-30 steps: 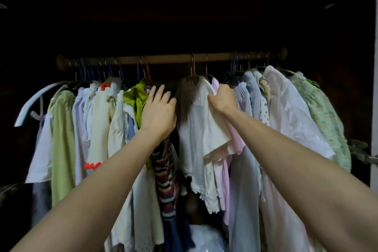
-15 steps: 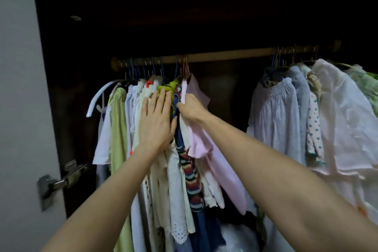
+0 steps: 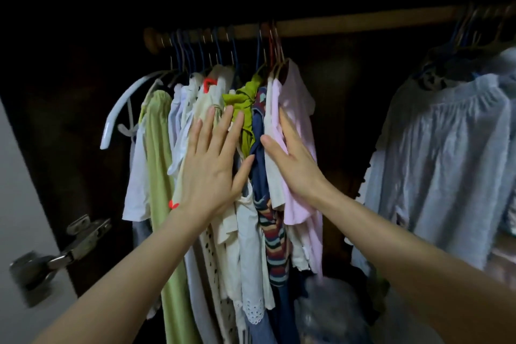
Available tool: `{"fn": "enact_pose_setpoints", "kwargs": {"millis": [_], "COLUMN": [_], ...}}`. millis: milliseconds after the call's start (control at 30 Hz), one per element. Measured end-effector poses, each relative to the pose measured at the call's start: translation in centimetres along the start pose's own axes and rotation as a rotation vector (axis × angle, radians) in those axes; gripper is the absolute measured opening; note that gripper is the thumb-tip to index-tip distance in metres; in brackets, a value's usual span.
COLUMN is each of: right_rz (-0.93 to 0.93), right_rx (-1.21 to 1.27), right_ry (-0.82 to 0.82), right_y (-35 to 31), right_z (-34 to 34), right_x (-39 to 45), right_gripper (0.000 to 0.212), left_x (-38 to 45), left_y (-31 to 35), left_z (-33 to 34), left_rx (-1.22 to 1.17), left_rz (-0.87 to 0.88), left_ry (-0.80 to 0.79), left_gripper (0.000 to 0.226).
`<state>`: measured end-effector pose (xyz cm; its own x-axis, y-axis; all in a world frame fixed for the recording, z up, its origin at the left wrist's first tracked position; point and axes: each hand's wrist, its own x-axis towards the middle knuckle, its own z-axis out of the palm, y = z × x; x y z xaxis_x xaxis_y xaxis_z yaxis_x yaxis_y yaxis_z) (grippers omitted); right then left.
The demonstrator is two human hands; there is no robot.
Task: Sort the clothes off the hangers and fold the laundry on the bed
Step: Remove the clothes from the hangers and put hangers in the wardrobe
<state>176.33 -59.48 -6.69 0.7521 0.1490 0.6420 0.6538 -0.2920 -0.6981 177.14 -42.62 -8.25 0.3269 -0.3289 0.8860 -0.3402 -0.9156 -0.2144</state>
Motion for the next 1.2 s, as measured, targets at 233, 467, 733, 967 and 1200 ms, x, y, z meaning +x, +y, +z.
{"fn": "enact_pose_setpoints", "kwargs": {"millis": [233,467,733,967,1200], "right_rz": [0.278,0.744,0.559,0.298,-0.013], "right_rx": [-0.103,-0.373,-0.559,-0.55,-0.433], "right_ry": [-0.15,-0.532,-0.929,-1.283,-1.589], "right_y": [-4.8,-16.3,-30.3,-34.2,-42.4], "right_z": [-0.8,-5.5,-6.1,-1.6,6.3], "right_x": [-1.9,-3.6,-4.7,-9.3,-16.3], "right_gripper": [0.073,0.051,0.019,0.024,0.034], "left_x": [0.5,5.7,7.2,-0.3,-9.2], "left_y": [-1.6,-3.0,-2.3,-0.1,2.5], "left_z": [-6.7,-21.0,-35.7,-46.8,-62.2], "left_rx": [-0.078,-0.244,-0.134,-0.072,0.044], "left_rz": [0.068,-0.119,-0.269,-0.773,-1.157], "left_ry": [-0.43,-1.037,-1.344,-1.447,-1.518], "left_gripper": [0.067,0.049,0.028,0.045,0.041]}}
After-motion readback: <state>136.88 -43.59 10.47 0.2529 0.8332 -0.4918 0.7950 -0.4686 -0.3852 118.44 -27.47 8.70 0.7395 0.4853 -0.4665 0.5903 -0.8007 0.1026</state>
